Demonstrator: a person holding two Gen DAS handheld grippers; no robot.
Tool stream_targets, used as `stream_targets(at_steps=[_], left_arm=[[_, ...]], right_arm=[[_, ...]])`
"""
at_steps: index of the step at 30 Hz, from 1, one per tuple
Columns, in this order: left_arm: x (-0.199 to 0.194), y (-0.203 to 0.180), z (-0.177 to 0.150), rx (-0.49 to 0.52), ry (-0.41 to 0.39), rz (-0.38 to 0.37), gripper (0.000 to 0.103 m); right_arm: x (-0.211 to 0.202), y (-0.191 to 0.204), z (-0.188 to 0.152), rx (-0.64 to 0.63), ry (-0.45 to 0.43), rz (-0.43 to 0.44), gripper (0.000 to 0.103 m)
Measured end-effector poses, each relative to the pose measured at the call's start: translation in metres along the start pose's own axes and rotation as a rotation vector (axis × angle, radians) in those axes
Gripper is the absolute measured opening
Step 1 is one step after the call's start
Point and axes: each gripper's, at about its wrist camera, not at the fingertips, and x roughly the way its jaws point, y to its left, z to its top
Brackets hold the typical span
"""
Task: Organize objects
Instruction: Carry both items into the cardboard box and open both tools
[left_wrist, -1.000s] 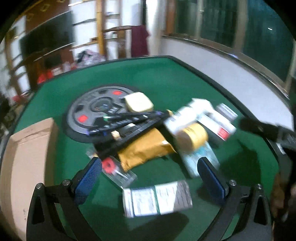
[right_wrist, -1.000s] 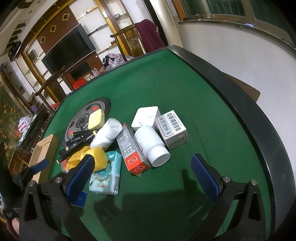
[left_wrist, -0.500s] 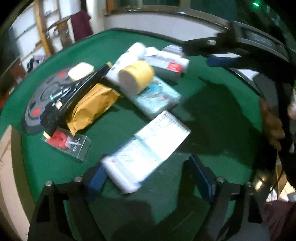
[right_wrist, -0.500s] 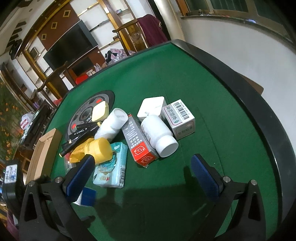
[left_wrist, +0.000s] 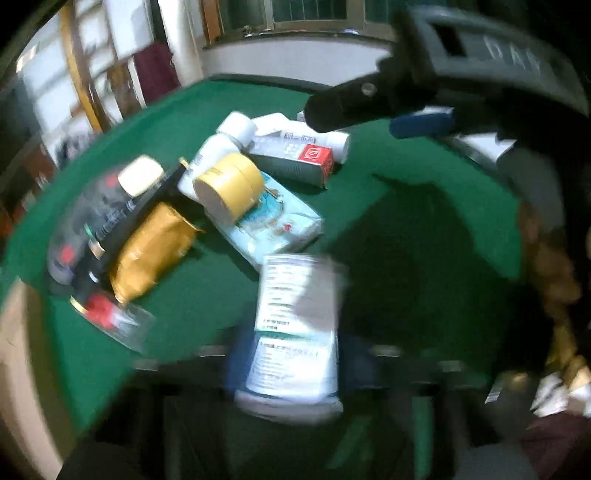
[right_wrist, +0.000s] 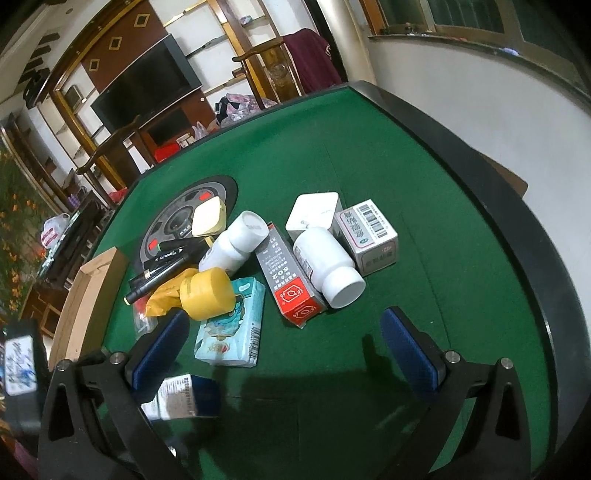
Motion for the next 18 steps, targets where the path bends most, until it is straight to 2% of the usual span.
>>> stream_targets(at_steps=[2,5,8,14,17,18], left_arm=[[-0.01,0.01,-0.005,-0.069,-0.028,0.019,0.029],[-0.027,0.027,-0.016,-0.187,-0.058,0.009,0.029],[-0.049,0.038,-0.028,-0.268,-0.089,0.052,0.029],[-0.08,0.06,-0.054,-0.394,-0.128,0.116,0.03],[-0.088,0.072,-0.066,-0.439,-0.136,0.13,0.03],[-0.09,0.074,-0.068,-0.45,-0.139,0.133,0.03]], right_arm=[[-0.001,0.005,0.001,-0.019,-0.001,-0.005,0.103],[0.002,0.017,0.001,-0.06,0.007,-0.009,0.103],[0.01,0.037,0.001,-0.127,0.014,-0.02,0.103],[0.035,0.083,0.001,-0.29,-0.007,-0.123,0.103],[0.046,0.096,0.0,-0.341,-0.003,-0.163,0.095],[0.049,0.099,-0.001,-0.356,0.0,-0.174,0.088]])
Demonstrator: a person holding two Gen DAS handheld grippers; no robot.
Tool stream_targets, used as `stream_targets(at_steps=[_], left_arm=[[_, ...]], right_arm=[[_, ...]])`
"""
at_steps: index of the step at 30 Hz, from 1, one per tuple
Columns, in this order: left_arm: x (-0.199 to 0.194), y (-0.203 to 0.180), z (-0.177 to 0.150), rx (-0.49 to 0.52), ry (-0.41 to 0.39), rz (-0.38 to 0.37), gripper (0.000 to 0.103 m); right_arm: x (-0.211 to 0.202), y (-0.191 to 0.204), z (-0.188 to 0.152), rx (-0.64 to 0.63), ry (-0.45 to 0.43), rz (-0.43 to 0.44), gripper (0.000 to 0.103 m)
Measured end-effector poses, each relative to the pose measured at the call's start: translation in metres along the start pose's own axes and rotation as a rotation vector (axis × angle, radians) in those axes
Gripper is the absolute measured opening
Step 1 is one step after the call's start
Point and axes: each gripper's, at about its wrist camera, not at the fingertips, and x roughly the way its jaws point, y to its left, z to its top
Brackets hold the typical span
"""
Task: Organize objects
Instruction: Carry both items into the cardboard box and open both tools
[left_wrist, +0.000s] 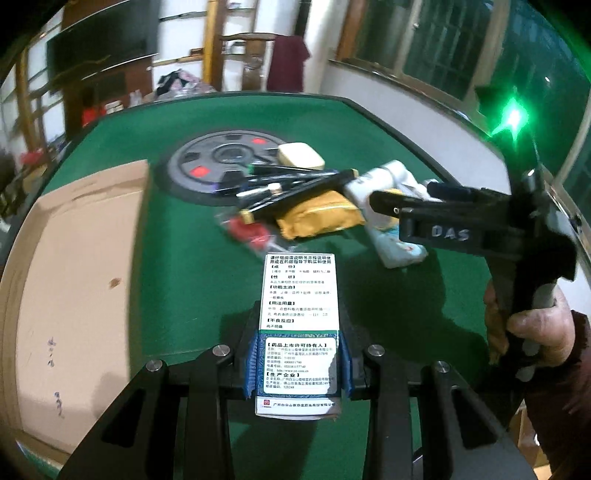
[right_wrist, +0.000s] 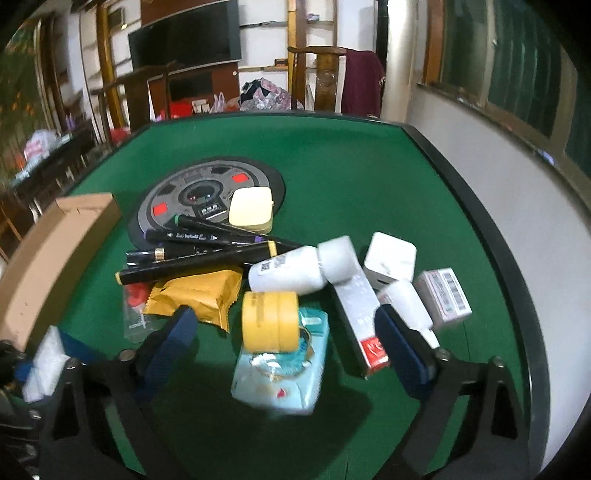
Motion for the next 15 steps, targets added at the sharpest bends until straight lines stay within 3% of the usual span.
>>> stream_targets(at_steps=[2,4,9,15], left_arm=[[0.002,0.006,0.003,-0.021,-0.003,0.0,0.03],[0.002,0.012,0.002,-0.036,-0.011,0.001,0.03],[-0.013,0.026,-0.003,-0.069,-0.045,0.006,0.03],[-0.043,0.058,0.018,-0.13,-0.106,0.016,0.03]], right_arm=[[0.01,0.006,0.001,-0.028,0.023,-0.027,0.069],[0.018,0.004,0.0,-0.013,0.057,-0.009,0.031],[0.007,-0.003,-0.003,0.048,0.062,0.027,0.03],[-0.038,0.015,0.017,0.074,0.009,0.177,0.03]])
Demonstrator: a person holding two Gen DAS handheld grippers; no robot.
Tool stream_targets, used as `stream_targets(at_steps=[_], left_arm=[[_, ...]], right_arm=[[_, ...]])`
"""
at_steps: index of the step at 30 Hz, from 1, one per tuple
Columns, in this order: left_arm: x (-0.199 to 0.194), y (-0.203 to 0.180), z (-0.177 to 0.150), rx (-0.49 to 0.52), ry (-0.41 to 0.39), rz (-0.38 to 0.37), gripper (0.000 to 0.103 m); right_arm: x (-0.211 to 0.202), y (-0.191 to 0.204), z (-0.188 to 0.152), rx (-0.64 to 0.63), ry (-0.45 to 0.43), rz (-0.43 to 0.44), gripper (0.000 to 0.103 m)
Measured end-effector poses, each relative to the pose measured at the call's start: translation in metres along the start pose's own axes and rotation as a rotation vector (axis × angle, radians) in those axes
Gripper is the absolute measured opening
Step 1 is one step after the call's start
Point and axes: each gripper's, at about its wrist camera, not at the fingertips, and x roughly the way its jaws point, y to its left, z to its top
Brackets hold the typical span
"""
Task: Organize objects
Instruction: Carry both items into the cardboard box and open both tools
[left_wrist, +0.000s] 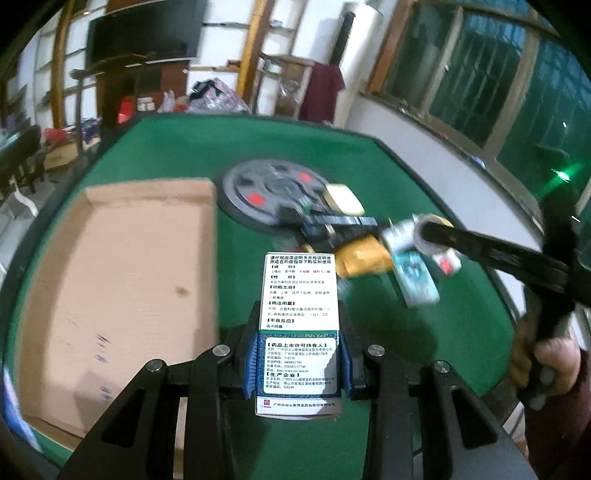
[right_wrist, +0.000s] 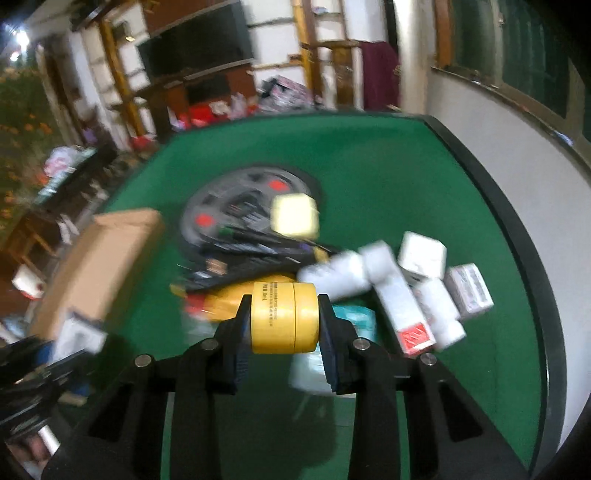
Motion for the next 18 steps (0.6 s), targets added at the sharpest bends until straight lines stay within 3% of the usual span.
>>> stream_targets(at_steps=[5,7,10,13,18], left_arm=[[-0.005,0.039,0.038,-0.034,-0.05,0.096,0.03],[0.008,0.057,0.048,-0.059,-0.037,0.124,0.03],[0.034,0.086,0.057,-0.087,-0.007,0.19,0.03],[0.059,0.113,0.06,-0.123,0.023,0.23,0.03],[0.082,0.144,0.057,-0.175,0.043,0.242,0.029]], right_arm=[[-0.008,0.052,0.034,-0.004,0.012,0.219,0.03],[0.008,0.08,0.046,0.002,0.049,0.301,0.03],[0.043,0.119,0.056,-0.004,0.097,0.353,0.03],[0.077,0.148,0.063,0.006,0.148,0.362,0.03],[0.127,0.174,0.071,0.008,0.189,0.288,0.03]])
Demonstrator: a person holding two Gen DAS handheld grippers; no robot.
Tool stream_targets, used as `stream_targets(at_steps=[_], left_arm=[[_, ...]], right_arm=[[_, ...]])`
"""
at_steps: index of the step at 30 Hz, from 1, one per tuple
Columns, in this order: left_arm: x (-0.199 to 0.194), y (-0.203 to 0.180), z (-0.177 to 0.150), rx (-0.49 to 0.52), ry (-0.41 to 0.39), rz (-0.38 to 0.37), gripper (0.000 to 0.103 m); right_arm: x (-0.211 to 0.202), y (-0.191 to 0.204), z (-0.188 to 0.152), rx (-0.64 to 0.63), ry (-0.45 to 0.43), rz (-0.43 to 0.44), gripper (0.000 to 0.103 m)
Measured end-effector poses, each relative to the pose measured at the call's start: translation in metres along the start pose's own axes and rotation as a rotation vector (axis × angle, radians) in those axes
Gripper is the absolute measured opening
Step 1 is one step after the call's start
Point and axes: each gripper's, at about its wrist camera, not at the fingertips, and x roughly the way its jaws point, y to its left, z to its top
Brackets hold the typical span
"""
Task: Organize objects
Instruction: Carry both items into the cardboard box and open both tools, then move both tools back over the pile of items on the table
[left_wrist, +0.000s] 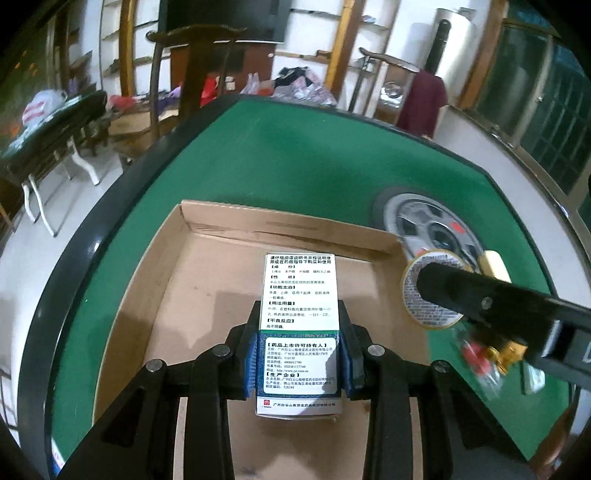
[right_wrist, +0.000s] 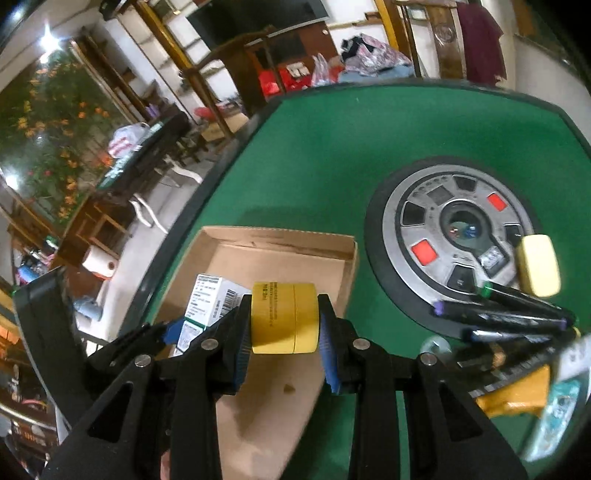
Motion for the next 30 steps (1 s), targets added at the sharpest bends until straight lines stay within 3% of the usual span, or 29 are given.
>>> stream_targets(at_steps=[7,15,18,23,30], left_arm=[[0.022,0.014,0.006,-0.037,0.026,-0.005,0.029],[0.031,0.013,0.006,-0.047,0.036,-0.007,0.03],[0.031,0.012,0.008,-0.04,0.038,0.004,0.033],[0.028,0.018,0.007,-0.068,0.043,0.036,0.057],[0.013,0.018,0.005,-0.11,0.021,0.033,0.06]], right_arm=[[0.04,0.001,0.008,-0.009,0.04,-0.103,0.03],[0.051,-0.008,0.009,-0.007,0.048,-0.183,0.03],[0.049,-0.009,0.008,-0.018,0.044,-0.196,0.03],[0.049,-0.009,0.008,-0.027,0.039,-0.206,0.03],[0.027,-0.001,0.006,-0.055,-0.019,-0.2,0.033]])
